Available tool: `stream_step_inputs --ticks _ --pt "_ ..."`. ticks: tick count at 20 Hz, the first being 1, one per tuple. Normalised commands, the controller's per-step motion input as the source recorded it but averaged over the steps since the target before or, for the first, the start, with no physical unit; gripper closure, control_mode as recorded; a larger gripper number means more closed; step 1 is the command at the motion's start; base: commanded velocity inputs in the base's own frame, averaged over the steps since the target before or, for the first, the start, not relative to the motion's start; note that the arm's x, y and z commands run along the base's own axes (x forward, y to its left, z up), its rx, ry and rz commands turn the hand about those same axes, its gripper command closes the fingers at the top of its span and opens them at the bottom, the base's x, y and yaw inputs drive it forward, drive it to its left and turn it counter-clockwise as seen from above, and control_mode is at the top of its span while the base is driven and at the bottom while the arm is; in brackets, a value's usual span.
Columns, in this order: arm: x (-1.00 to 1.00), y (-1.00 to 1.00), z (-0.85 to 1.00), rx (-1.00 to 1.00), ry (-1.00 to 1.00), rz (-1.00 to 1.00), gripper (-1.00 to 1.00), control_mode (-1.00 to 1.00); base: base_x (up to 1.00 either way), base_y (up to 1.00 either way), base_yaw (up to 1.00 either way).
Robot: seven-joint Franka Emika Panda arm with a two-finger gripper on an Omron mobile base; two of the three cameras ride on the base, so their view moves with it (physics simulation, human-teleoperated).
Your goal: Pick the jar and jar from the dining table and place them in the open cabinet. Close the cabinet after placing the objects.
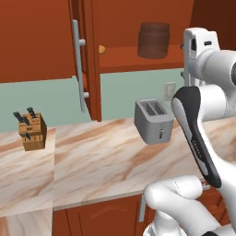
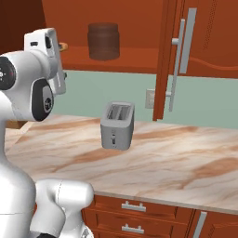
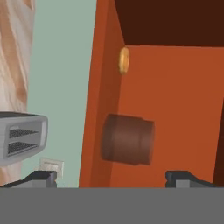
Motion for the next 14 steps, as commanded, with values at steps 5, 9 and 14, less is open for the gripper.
stream_step_inputs --ticks 5,9,14 --pt "0.0 0.0 0.0 0.0 0.0 0.0 -1.0 1.0 -0.78 -0.06 -0.04" --pt "0.0 0.0 0.0 0.0 0.0 0.0 -1.0 1.0 -0.98 -0.05 -0.11" --pt "0.0 0.0 0.0 0.0 0.0 0.0 -1.0 1.0 -1.0 -0.01 -0.14"
